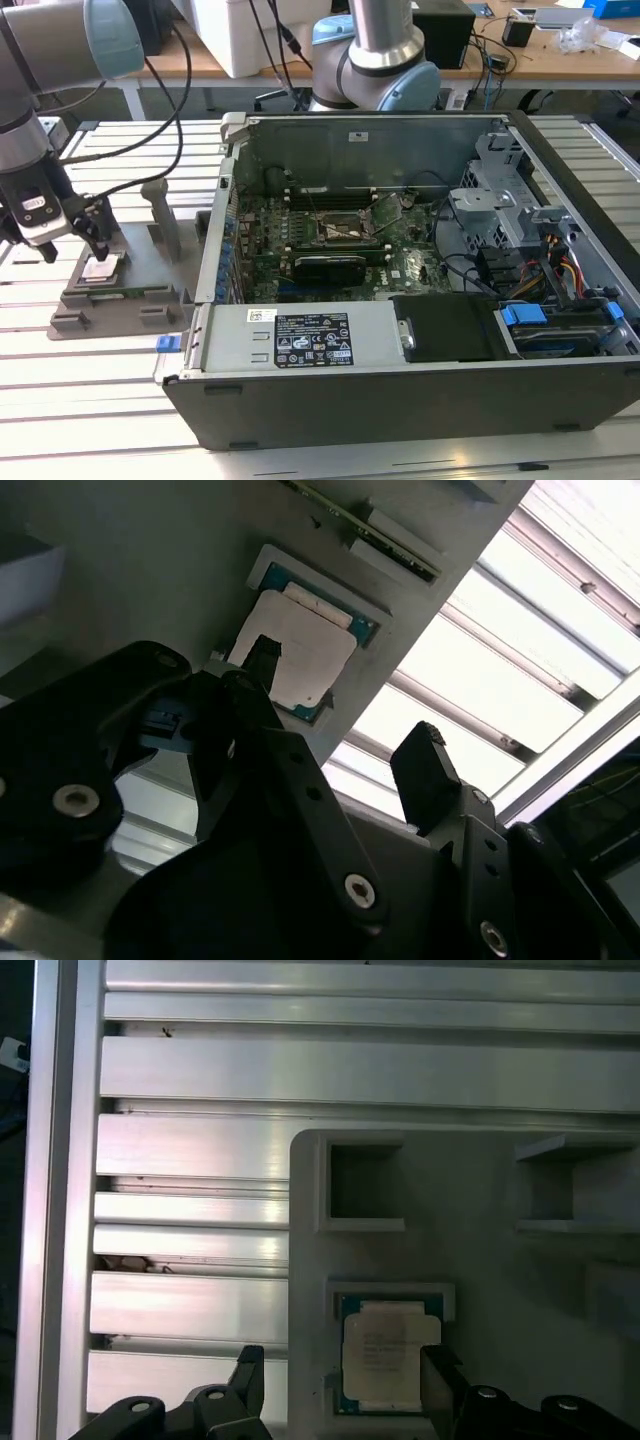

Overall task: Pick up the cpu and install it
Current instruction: 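Pick up the cpu and move it towards the insertion slot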

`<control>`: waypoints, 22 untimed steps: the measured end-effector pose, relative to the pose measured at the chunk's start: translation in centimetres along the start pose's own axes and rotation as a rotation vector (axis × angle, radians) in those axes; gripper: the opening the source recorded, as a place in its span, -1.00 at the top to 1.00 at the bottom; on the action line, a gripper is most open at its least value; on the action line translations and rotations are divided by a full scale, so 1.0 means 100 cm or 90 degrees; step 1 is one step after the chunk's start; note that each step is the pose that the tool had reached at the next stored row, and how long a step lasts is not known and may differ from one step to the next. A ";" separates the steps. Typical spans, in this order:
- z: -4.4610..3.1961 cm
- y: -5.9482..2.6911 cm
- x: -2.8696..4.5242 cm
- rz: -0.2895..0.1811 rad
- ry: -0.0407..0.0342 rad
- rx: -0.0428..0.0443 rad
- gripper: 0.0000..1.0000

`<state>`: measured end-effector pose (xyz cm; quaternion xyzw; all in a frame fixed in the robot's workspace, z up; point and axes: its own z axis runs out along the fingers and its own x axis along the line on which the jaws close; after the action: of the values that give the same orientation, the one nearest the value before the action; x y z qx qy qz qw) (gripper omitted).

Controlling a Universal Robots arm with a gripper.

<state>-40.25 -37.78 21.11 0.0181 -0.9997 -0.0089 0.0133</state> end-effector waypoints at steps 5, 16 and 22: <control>0.0045 0.0024 -0.0057 -0.003 0.0001 0.0001 -0.44; 0.0138 0.0013 -0.0182 -0.016 0.0004 0.0005 -0.44; 0.0188 -0.0006 -0.0208 -0.019 0.0005 0.0006 -0.44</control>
<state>-38.22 -37.73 19.18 0.0329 -0.9993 -0.0087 0.0136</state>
